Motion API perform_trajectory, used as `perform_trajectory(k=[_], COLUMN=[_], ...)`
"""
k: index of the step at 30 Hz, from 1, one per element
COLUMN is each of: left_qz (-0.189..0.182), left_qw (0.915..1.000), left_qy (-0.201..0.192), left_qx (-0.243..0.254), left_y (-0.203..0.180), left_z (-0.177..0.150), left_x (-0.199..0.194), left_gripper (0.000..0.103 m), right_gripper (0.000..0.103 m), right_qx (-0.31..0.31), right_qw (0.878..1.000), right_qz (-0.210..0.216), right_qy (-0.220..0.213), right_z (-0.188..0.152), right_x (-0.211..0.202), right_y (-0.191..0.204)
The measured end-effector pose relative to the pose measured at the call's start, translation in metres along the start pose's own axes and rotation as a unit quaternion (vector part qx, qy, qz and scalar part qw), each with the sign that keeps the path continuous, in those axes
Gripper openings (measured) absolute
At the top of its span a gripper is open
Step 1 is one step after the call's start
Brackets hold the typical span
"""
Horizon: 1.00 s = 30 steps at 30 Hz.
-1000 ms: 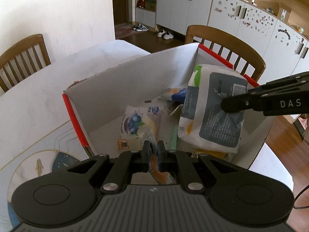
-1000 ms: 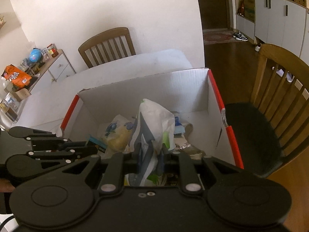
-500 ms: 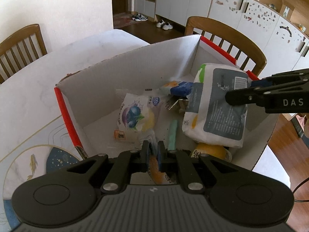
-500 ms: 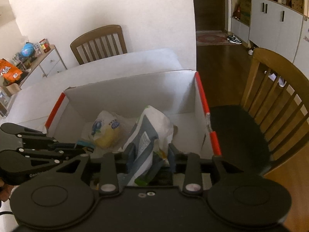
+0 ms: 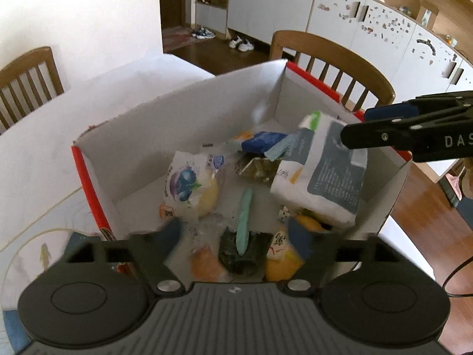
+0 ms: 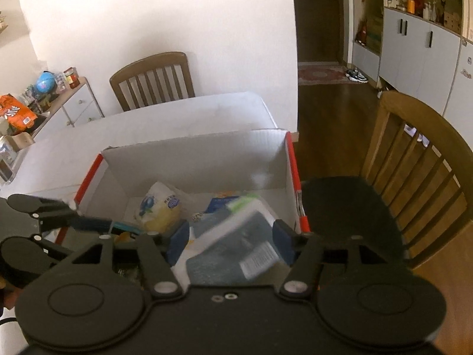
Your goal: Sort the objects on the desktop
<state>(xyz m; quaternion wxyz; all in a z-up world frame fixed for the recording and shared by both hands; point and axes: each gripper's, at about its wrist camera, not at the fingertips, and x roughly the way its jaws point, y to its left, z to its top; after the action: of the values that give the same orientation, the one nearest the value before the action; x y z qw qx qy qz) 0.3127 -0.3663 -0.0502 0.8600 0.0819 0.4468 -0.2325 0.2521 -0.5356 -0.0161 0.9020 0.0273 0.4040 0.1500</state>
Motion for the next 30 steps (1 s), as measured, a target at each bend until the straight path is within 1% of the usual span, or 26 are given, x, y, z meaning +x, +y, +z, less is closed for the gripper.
perform_trajectory(k=[7, 12, 24, 27, 30], left_qz=[-0.012, -0.036, -0.036, -0.032, -0.031], left_qw=[0.9995, 0.9979, 0.996, 0.9958, 0.9958], left_qy=[-0.012, -0.034, -0.055, -0.058, -0.06], left_qx=[-0.027, -0.042, -0.062, -0.063, -0.062], left_y=[0.007, 0.007, 0.008, 0.01, 0.014], left_z=[-0.002, -0.003, -0.008, -0.01, -0.013], left_x=[-0.013, -0.031, -0.059, -0.063, -0.067], left_gripper=[0.083, 0.083, 0.083, 0.088, 0.088], right_gripper=[0.064, 0.064, 0.065, 0.067, 0.067], right_qx=[-0.005, -0.007, -0.03, -0.035, -0.042], right_qw=[1.0, 1.0, 0.999, 0.998, 0.998], right_qz=[0.009, 0.017, 0.043, 0.047, 0.044], right_qy=[-0.001, -0.002, -0.011, -0.016, -0.023], right_z=[-0.001, -0.002, -0.004, -0.005, -0.008], right_x=[-0.005, -0.008, -0.022, -0.027, -0.031], right_y=[0.005, 0.008, 0.027, 0.034, 0.042])
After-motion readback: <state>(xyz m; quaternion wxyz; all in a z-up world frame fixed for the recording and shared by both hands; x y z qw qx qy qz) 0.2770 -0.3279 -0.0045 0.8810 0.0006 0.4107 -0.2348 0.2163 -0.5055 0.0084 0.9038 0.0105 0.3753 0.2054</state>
